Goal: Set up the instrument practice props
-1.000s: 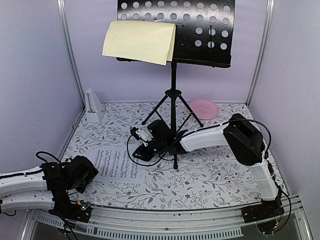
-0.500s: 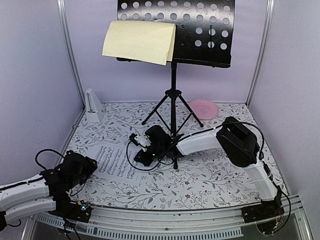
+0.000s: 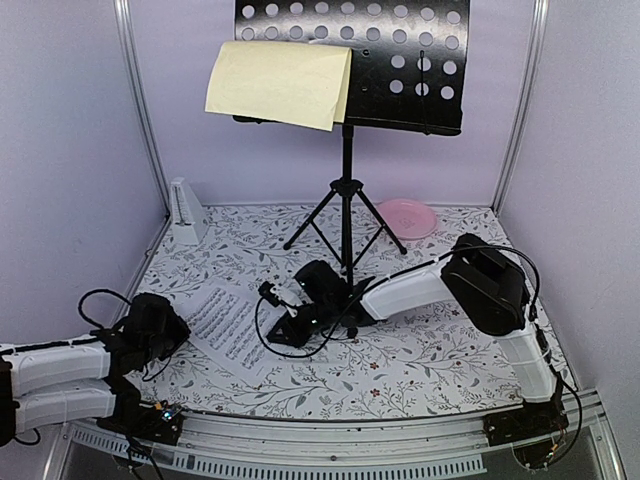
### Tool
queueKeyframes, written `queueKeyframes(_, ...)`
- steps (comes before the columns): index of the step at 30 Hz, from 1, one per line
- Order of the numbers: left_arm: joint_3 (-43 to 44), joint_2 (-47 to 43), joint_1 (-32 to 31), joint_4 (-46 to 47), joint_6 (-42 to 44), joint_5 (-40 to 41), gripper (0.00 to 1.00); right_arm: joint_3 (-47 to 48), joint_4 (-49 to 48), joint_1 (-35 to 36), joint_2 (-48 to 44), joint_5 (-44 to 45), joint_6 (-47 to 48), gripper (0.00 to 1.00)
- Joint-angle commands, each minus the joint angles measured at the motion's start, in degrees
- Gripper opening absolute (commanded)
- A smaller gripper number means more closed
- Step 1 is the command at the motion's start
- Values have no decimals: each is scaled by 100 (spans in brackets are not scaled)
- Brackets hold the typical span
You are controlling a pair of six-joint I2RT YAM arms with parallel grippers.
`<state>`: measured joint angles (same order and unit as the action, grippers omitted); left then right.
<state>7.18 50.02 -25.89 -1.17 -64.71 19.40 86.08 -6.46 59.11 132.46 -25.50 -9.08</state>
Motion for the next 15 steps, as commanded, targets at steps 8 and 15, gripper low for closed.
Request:
queueKeyframes(8, 1354, -1049, -59, -887, 2282, -706, 0, -1115, -543, -151, -2435, -496, -115, 63)
queueKeyframes(15, 2550, -1495, -282, -1749, 3935, -1820, 0, -1546, -827, -618, -3425, -993, -289, 86)
